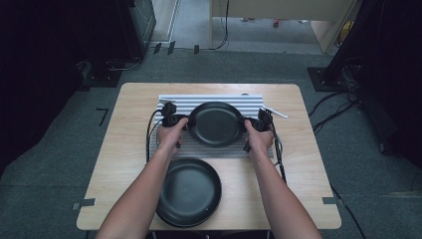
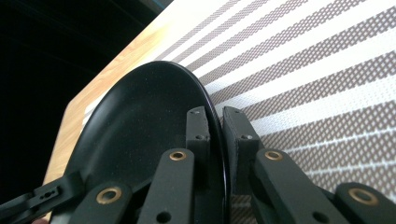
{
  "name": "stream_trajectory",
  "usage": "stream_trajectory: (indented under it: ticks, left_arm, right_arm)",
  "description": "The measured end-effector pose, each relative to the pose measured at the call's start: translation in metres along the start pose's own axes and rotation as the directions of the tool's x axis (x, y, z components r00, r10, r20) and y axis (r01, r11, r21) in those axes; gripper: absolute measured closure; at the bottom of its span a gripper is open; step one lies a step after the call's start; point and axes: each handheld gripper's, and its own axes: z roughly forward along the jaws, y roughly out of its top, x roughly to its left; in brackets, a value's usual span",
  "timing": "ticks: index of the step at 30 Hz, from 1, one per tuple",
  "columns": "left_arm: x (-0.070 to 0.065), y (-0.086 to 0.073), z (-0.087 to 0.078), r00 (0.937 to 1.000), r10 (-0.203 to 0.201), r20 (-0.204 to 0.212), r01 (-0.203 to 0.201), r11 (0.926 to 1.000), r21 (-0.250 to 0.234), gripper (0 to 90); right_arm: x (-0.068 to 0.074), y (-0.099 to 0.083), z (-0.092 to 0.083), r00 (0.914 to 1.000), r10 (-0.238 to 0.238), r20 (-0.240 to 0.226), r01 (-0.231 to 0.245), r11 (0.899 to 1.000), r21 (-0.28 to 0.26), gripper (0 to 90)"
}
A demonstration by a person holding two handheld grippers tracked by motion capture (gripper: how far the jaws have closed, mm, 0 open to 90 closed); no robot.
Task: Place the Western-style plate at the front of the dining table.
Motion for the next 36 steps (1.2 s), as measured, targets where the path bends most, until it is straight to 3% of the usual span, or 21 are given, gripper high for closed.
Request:
stream_trajectory:
  ticks: [10, 15, 19, 22, 23, 24, 25, 26, 29, 30, 31, 32, 33, 34, 36]
  left_arm:
    - [0.001, -0.003, 0.011, 0.9994, 0.0, -0.035, 0.001, 0.9994, 0.036, 77.0]
    - [0.001, -0.004, 0.011, 0.998, 0.019, -0.061, -0.017, 0.9993, 0.033, 76.1]
    - [-0.002, -0.005, 0.012, 0.9947, 0.049, -0.091, -0.046, 0.9985, 0.03, 73.0]
    - [-0.009, -0.007, 0.013, 0.9831, 0.122, -0.136, -0.118, 0.9923, 0.036, 70.3]
    - [-0.01, -0.008, 0.012, 0.9791, 0.147, -0.14, -0.144, 0.989, 0.035, 63.7]
    - [-0.013, -0.01, 0.009, 0.9639, 0.19, -0.187, -0.189, 0.9817, 0.022, 58.2]
    - [-0.013, -0.01, 0.006, 0.9588, 0.201, -0.2, -0.202, 0.9793, 0.018, 53.6]
    - [-0.013, -0.009, 0.004, 0.959, 0.202, -0.199, -0.203, 0.9791, 0.017, 49.2]
    - [-0.014, -0.009, -0.003, 0.9583, 0.208, -0.196, -0.212, 0.9773, 0.005, 43.2]
    - [-0.016, -0.009, -0.007, 0.9538, 0.219, -0.206, -0.224, 0.9746, -0.001, 36.8]
    - [-0.018, -0.008, -0.011, 0.9481, 0.234, -0.215, -0.241, 0.9706, -0.005, 36.8]
    - [-0.02, -0.008, -0.015, 0.9449, 0.244, -0.218, -0.252, 0.9678, -0.009, 34.0]
    - [-0.022, -0.009, -0.023, 0.9416, 0.258, -0.217, -0.266, 0.9638, -0.011, 28.5]
    - [-0.022, -0.009, -0.023, 0.9416, 0.258, -0.217, -0.266, 0.9638, -0.011, 26.6]
    - [-0.023, -0.011, -0.031, 0.9392, 0.267, -0.215, -0.278, 0.9602, -0.021, 23.7]
  right_arm:
    - [-0.011, 0.001, 0.01, 0.9996, -0.02, 0.021, 0.02, 1.0, 0.015, 80.9]
    - [-0.011, -0.001, 0.013, 0.9993, -0.035, 0.015, 0.035, 0.999, 0.006, 80.7]
    - [-0.007, -0.003, 0.013, 0.9978, -0.056, 0.036, 0.056, 0.998, -0.009, 79.4]
    - [-0.006, -0.004, 0.013, 0.9965, -0.069, 0.048, 0.07, 0.997, -0.015, 75.6]
    - [-0.002, -0.005, 0.01, 0.9903, -0.114, 0.078, 0.117, 0.993, -0.03, 69.0]
    - [0.0, -0.005, 0.009, 0.9852, -0.142, 0.096, 0.146, 0.989, -0.031, 66.1]
    - [0.0, -0.005, 0.008, 0.9815, -0.157, 0.109, 0.162, 0.986, -0.033, 62.3]
    - [0.001, -0.004, 0.006, 0.9765, -0.177, 0.123, 0.183, 0.982, -0.038, 59.8]
    - [0.0, -0.003, 0.002, 0.9724, -0.195, 0.128, 0.203, 0.978, -0.05, 55.6]
    - [0.001, -0.002, -0.002, 0.9679, -0.22, 0.122, 0.229, 0.971, -0.065, 50.3]
    - [0.001, -0.002, -0.002, 0.9679, -0.22, 0.122, 0.229, 0.971, -0.065, 50.3]
    - [0.001, -0.002, -0.004, 0.9595, -0.25, 0.131, 0.26, 0.963, -0.07, 47.7]
    - [0.003, -0.002, -0.009, 0.9455, -0.291, 0.146, 0.303, 0.95, -0.07, 44.3]
    - [0.003, -0.003, -0.011, 0.9435, -0.299, 0.144, 0.31, 0.948, -0.068, 43.7]
    - [0.002, -0.002, -0.017, 0.9533, -0.28, 0.113, 0.289, 0.955, -0.071, 41.0]
